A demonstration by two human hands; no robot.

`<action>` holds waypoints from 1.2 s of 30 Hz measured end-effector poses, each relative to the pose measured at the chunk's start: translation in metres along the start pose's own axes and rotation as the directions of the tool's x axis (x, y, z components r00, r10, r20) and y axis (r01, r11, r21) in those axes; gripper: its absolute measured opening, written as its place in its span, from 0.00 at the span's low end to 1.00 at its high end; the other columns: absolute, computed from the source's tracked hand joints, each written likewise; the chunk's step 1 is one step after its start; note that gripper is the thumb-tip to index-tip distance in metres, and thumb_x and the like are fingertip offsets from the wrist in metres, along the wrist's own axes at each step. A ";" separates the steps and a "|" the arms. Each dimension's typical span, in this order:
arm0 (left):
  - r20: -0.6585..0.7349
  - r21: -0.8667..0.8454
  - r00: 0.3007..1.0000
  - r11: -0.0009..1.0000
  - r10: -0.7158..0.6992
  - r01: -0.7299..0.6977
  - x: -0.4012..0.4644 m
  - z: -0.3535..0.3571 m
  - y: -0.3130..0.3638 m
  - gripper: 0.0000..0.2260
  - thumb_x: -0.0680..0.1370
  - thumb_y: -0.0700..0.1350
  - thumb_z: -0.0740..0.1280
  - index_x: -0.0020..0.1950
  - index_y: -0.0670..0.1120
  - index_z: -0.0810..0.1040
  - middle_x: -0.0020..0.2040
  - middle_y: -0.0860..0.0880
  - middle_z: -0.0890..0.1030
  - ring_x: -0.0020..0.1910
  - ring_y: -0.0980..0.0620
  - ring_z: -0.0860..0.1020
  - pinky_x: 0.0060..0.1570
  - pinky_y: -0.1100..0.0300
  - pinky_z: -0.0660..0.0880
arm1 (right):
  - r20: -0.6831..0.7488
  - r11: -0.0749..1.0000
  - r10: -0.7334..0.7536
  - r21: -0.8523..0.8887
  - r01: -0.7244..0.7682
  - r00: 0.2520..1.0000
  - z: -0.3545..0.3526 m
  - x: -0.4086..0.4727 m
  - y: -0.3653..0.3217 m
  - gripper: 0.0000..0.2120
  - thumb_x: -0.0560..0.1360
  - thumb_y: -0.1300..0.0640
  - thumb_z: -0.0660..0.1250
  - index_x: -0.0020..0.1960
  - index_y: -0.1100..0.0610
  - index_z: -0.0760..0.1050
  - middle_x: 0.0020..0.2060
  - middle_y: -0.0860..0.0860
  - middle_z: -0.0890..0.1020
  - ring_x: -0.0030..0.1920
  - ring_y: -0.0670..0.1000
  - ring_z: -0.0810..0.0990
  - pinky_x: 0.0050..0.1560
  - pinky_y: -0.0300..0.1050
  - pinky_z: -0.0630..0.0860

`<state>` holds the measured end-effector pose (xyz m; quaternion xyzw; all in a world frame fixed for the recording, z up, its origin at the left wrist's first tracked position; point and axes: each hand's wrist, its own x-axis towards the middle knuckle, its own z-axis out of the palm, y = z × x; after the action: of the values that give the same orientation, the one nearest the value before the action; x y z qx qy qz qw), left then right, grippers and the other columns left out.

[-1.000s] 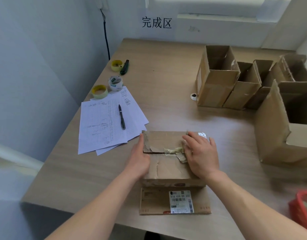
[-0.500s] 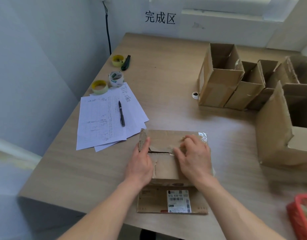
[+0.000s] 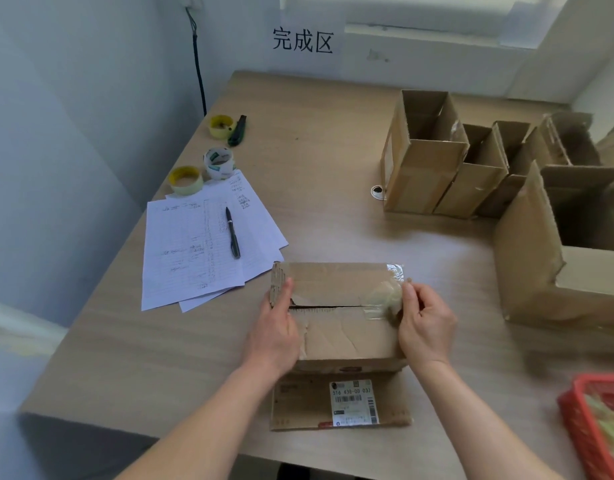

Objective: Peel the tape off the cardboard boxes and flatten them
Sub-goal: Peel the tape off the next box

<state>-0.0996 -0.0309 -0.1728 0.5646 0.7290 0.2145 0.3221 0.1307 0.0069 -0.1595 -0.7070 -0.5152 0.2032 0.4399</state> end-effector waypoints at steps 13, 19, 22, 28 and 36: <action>-0.117 -0.075 0.970 0.976 -0.211 0.203 -0.052 -0.025 -0.010 0.25 0.79 0.45 0.59 0.78 0.54 0.62 0.74 0.50 0.66 0.71 0.50 0.68 0.68 0.57 0.64 | 0.308 0.913 -0.199 -0.288 0.290 0.930 0.023 -0.042 -0.025 0.26 0.60 0.36 0.78 0.43 0.54 0.74 0.44 0.48 0.72 0.43 0.49 0.72 0.44 0.42 0.71; -0.236 -0.018 0.937 0.965 -0.257 0.260 -0.047 -0.015 0.000 0.18 0.79 0.47 0.59 0.69 0.53 0.65 0.70 0.49 0.64 0.58 0.43 0.77 0.52 0.51 0.73 | 0.208 0.956 -0.162 -0.211 0.206 0.965 0.020 -0.033 -0.015 0.16 0.73 0.51 0.75 0.34 0.59 0.75 0.39 0.51 0.75 0.39 0.54 0.75 0.41 0.43 0.64; -0.277 0.020 0.933 0.970 -0.229 0.244 -0.048 -0.010 -0.004 0.16 0.79 0.48 0.59 0.67 0.54 0.64 0.68 0.50 0.65 0.53 0.42 0.78 0.46 0.52 0.71 | 0.050 0.969 0.247 -0.003 -0.247 0.968 0.012 -0.020 -0.004 0.24 0.80 0.48 0.66 0.34 0.66 0.76 0.31 0.58 0.77 0.37 0.55 0.75 0.37 0.50 0.64; -0.281 0.062 0.939 0.973 -0.197 0.223 -0.045 -0.006 -0.010 0.16 0.79 0.49 0.57 0.67 0.54 0.63 0.68 0.49 0.65 0.54 0.42 0.77 0.45 0.54 0.69 | 0.086 0.876 0.472 0.068 -0.478 0.877 0.015 -0.016 -0.003 0.27 0.82 0.45 0.58 0.37 0.65 0.77 0.40 0.64 0.82 0.43 0.57 0.78 0.46 0.52 0.73; -0.287 0.104 0.943 0.972 -0.171 0.209 -0.043 -0.004 -0.013 0.15 0.79 0.49 0.57 0.65 0.54 0.63 0.68 0.48 0.65 0.53 0.43 0.78 0.43 0.55 0.67 | 0.136 0.837 0.523 0.105 -0.537 0.842 0.002 -0.013 -0.010 0.49 0.62 0.21 0.59 0.63 0.61 0.76 0.50 0.57 0.83 0.54 0.61 0.83 0.60 0.64 0.76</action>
<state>-0.1046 -0.0757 -0.1686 0.4763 0.8305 0.2097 0.1984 0.1187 -0.0031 -0.1547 -0.7783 -0.3056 0.3879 0.3878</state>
